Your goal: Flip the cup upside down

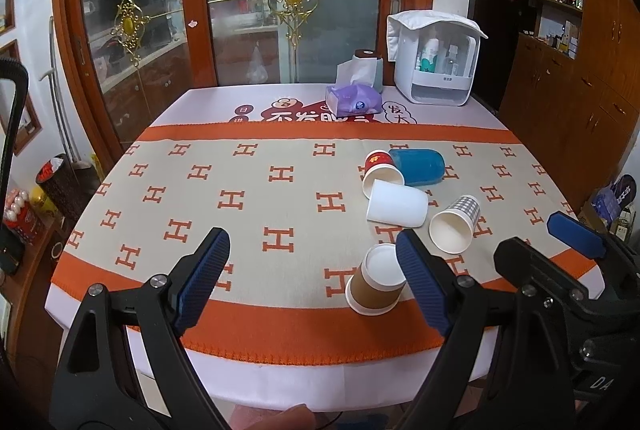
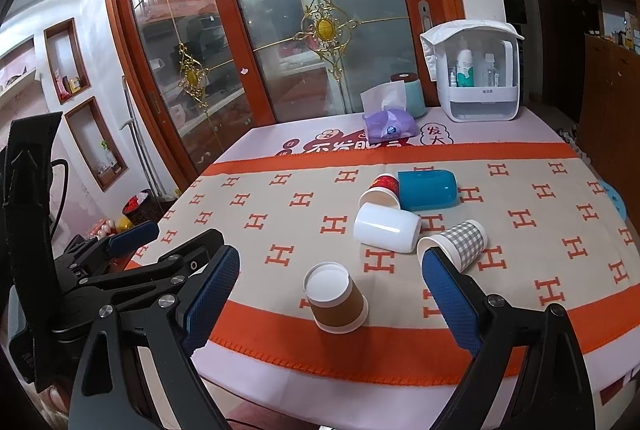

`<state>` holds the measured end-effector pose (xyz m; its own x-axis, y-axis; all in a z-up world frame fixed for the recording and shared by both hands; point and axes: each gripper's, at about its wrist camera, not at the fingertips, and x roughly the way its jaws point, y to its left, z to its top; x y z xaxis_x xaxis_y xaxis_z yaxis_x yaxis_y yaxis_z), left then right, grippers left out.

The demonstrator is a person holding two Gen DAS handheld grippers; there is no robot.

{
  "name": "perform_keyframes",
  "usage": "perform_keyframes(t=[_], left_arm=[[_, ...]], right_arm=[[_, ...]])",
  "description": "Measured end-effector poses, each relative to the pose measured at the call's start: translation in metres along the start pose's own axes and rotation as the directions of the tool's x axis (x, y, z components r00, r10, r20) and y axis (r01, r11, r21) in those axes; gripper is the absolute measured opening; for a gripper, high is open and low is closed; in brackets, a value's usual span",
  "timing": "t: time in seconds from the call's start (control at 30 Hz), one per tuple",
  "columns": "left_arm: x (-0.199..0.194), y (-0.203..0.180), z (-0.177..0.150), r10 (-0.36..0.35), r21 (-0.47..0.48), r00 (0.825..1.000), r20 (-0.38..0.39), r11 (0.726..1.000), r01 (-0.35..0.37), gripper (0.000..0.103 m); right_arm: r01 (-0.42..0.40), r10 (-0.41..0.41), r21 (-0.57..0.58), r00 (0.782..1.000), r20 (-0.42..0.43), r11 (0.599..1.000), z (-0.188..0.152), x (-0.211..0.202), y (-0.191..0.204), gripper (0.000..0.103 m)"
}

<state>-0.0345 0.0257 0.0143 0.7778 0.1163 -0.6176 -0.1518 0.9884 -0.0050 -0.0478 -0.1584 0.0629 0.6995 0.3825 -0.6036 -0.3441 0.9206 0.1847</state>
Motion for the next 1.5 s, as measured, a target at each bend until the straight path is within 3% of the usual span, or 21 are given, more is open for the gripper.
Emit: perform_keyframes(t=[1.5], left_arm=[[0.021, 0.006, 0.001, 0.003, 0.007, 1.0, -0.03, 1.0, -0.003, 0.083]], right_arm=[[-0.002, 0.003, 0.012, 0.999, -0.038, 1.0, -0.01, 0.029, -0.003, 0.094]])
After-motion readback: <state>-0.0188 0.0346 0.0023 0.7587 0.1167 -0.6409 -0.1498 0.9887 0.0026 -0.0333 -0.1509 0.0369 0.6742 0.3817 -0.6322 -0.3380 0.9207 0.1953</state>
